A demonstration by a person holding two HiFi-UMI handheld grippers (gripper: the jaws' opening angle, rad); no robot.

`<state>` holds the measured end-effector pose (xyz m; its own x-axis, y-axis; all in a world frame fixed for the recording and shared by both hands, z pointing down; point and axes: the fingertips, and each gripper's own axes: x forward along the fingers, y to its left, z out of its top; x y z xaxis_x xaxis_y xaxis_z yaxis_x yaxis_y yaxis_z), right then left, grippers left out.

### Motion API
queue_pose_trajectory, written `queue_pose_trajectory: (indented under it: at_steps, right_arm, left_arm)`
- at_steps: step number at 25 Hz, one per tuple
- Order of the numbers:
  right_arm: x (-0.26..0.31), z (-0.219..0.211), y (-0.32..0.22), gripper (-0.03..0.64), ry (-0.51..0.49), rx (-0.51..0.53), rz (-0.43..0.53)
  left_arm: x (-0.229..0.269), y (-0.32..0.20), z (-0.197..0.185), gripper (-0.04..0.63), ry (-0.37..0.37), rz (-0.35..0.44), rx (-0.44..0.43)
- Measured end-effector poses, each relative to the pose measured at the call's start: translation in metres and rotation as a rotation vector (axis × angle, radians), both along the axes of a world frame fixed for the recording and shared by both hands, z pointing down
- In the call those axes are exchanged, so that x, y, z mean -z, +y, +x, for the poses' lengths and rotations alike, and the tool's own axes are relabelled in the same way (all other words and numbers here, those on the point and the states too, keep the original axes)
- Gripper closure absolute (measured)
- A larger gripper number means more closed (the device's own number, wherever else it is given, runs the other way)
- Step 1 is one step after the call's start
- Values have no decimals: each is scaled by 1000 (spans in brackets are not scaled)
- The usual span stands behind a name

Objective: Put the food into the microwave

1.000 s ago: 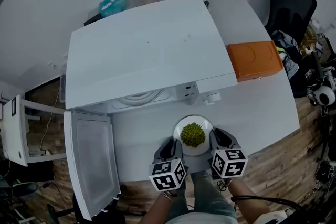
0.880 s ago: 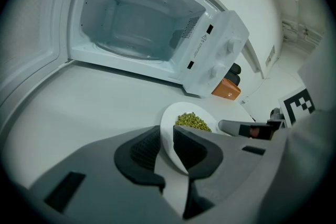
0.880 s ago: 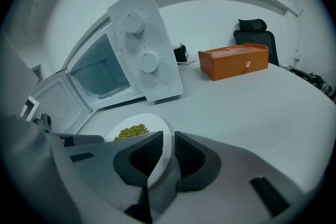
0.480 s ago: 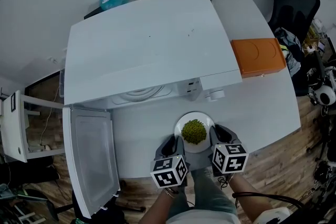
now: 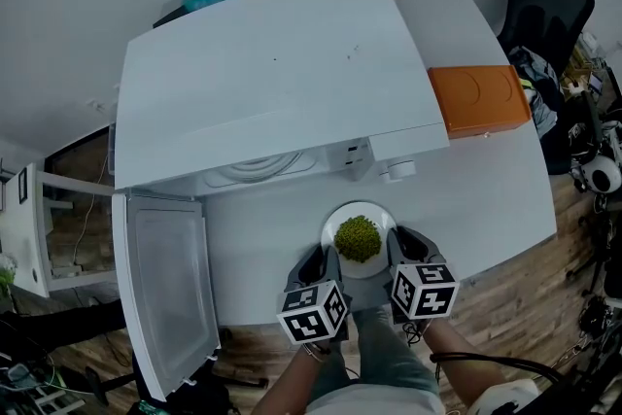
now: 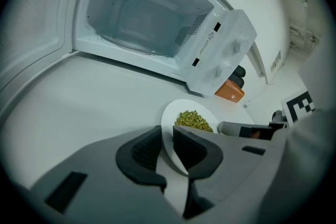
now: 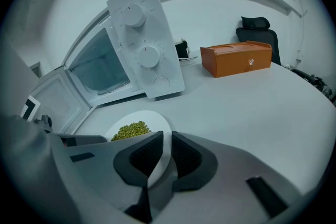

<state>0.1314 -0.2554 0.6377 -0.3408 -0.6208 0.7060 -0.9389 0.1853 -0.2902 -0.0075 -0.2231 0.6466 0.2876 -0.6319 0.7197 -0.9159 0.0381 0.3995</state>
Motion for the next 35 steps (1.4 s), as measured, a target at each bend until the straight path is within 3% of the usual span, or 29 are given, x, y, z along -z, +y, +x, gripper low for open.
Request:
queue_pose_trajectory:
  at_steps: [18, 35]
  right_arm:
    - [7, -24, 7, 560, -23, 40, 7]
    - [27, -73, 2, 561, -35, 141, 46]
  left_arm:
    - [8, 12, -24, 528, -34, 11, 66]
    - [29, 20, -70, 531, -34, 48, 185]
